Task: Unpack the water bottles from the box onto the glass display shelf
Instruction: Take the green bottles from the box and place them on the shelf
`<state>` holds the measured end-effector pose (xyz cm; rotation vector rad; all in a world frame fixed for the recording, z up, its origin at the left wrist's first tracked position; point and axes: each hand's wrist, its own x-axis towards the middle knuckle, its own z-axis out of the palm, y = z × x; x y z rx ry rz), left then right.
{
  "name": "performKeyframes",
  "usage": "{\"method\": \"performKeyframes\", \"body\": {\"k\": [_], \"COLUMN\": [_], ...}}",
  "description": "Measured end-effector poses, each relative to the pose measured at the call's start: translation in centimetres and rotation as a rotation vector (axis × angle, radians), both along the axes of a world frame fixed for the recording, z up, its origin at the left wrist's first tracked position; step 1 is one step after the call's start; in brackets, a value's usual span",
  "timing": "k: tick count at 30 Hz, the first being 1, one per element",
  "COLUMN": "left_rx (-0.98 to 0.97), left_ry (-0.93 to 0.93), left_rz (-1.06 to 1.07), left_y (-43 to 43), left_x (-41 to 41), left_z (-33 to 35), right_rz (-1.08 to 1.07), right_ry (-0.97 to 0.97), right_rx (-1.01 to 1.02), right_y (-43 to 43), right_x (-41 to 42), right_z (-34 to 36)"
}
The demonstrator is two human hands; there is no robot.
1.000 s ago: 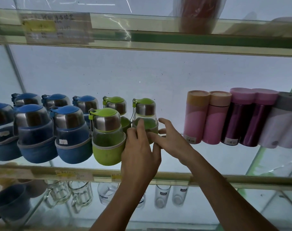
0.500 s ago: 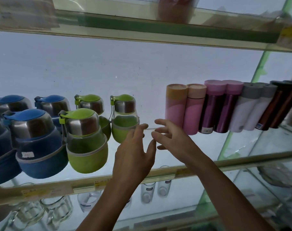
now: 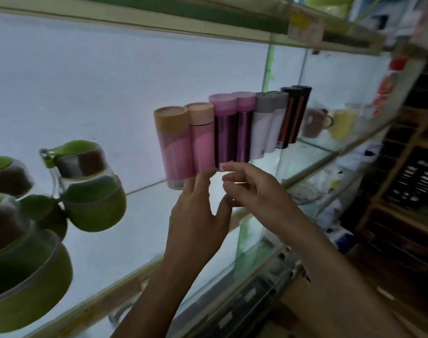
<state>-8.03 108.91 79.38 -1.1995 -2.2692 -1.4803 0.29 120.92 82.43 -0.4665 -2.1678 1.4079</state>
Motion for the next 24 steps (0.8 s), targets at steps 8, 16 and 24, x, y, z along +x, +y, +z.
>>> {"method": "performKeyframes", "body": {"k": [8,16,24], "left_rx": [0.09,-0.138,-0.481], "left_ry": [-0.079,-0.171,-0.291], "left_rz": [-0.336,-0.539,-0.66], "left_y": [5.0,10.4,13.6], "left_x": [4.0,9.1,15.2], "left_z": [-2.1,-7.9,-18.0], "right_rz": [-0.244,-0.397,-0.441], "right_ry": [-0.001,-0.144,-0.368], "right_rx": [-0.056,-0.143,-0.331], "right_y": [2.9,5.9,8.3], "right_x": [7.3,15.0,21.4], "right_z": [-2.9,-8.9,-19.1]}}
